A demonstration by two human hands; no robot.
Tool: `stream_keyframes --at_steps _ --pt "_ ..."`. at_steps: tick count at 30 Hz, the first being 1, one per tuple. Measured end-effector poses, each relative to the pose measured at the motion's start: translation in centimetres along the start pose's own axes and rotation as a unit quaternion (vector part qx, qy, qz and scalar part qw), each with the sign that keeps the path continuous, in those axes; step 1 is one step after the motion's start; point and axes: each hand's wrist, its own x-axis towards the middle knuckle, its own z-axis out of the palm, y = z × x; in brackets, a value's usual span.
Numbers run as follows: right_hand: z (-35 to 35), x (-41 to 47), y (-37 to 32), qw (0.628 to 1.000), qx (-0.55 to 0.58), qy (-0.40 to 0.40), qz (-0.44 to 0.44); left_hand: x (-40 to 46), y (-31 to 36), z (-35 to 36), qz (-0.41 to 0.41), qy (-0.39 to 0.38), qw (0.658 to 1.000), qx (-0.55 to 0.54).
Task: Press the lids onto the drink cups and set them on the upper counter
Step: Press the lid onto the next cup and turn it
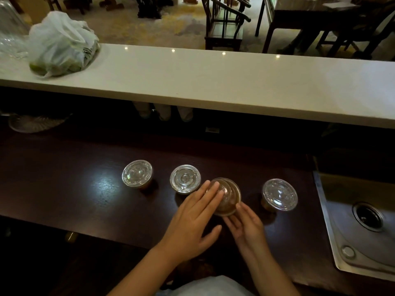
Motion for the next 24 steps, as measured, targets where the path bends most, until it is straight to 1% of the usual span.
stream_keyframes --at_steps 2,5,10,14,18,24 --pt "0.0 0.1 0.5 0.998 0.043 -0.002 0.043 0.1 -0.1 -0.2 0.007 -0.016 1.0 0.019" --pt "0.0 0.2 1.5 0.992 0.079 0.011 0.102 0.4 -0.3 -0.3 0.004 -0.043 0.998 0.04" --pt "-0.2 0.2 2.6 0.983 0.11 0.021 0.144 0.7 -0.7 -0.2 -0.018 -0.068 0.996 0.054" --pt "-0.5 0.3 2.7 0.98 0.12 0.018 0.156 0.8 -0.7 -0.3 -0.015 -0.077 0.995 0.068" --pt "-0.7 0.5 2.4 0.981 0.115 0.013 0.155 0.7 -0.6 -0.3 -0.018 -0.073 0.995 0.059" --pt "-1.0 0.6 1.3 0.99 0.069 -0.002 0.127 0.8 0.0 -0.5 -0.02 -0.057 0.997 0.048"
